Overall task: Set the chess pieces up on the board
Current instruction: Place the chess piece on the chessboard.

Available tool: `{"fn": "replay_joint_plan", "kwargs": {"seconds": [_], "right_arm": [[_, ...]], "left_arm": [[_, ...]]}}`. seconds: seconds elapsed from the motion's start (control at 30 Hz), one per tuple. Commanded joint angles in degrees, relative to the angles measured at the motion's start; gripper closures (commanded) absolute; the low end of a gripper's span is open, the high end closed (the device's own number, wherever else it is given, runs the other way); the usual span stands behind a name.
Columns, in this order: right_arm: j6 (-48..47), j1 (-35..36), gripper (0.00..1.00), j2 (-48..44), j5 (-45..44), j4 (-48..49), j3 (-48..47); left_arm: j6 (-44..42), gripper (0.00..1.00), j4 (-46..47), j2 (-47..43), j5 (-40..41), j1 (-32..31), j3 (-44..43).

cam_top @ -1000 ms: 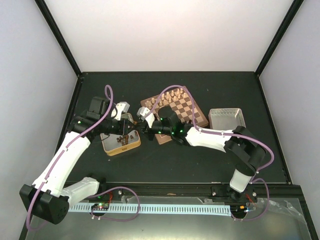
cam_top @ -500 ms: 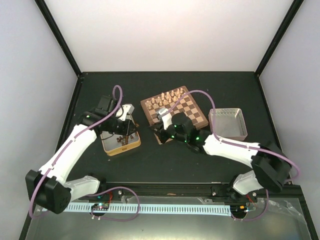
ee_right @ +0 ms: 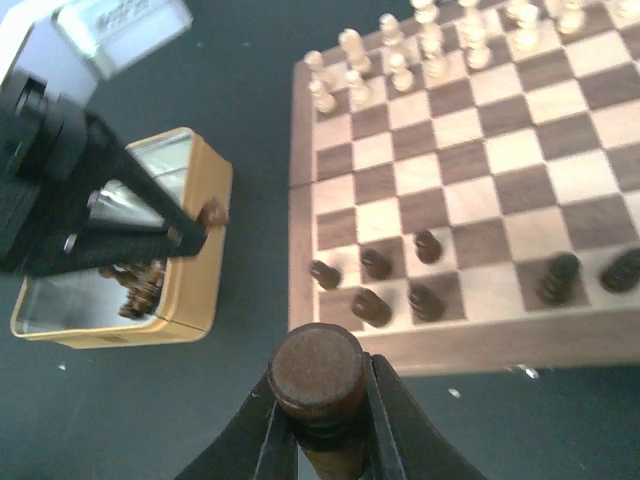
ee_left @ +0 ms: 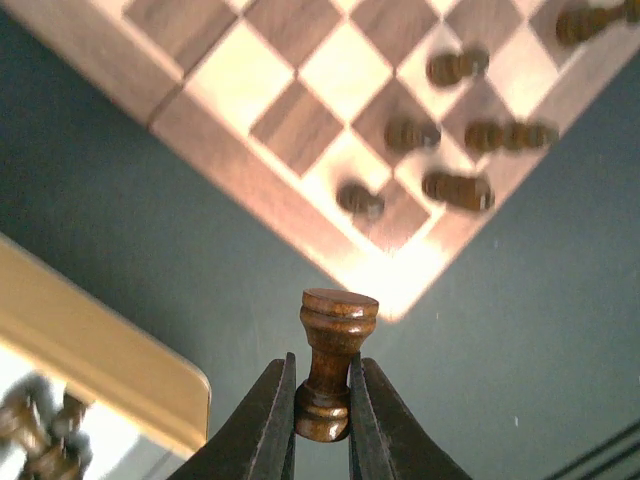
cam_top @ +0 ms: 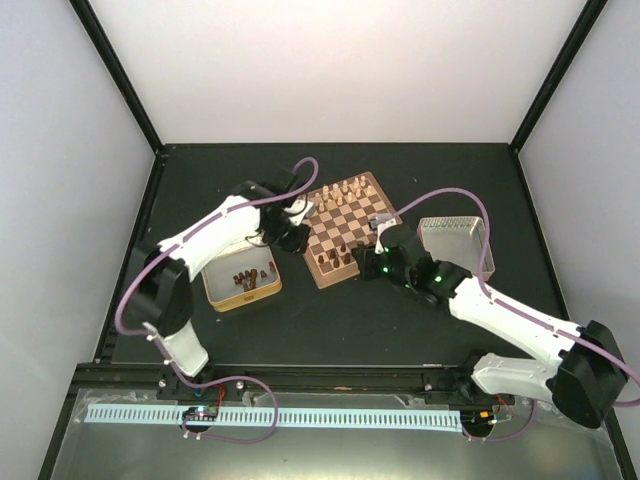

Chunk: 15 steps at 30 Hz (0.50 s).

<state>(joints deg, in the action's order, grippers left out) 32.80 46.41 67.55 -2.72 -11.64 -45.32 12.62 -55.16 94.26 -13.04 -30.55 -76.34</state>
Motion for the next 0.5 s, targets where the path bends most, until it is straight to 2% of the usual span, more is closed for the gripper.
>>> {"fn": "replay_joint_plan", "kwargs": {"seconds": [0.0, 0.23, 0.47], "right_arm": [[1.77, -1.04, 0.99, -4.19, -3.08, -4.99, 2.95], [1.85, -1.59, 0.99, -5.57, -2.48, -3.80, 5.44], [0.79, -1.65, 0.99, -3.20, -1.49, -2.25, 5.14]], "left_arm": [[-0.31, 0.91, -3.72, 9.26, 2.81, -0.86, -10.89], [-0.80, 0.87, -9.43, 21.58, 3.46, -1.12, -22.85], [-1.33, 0.83, -10.80, 25.54, 3.76, -1.15, -25.49]]}}
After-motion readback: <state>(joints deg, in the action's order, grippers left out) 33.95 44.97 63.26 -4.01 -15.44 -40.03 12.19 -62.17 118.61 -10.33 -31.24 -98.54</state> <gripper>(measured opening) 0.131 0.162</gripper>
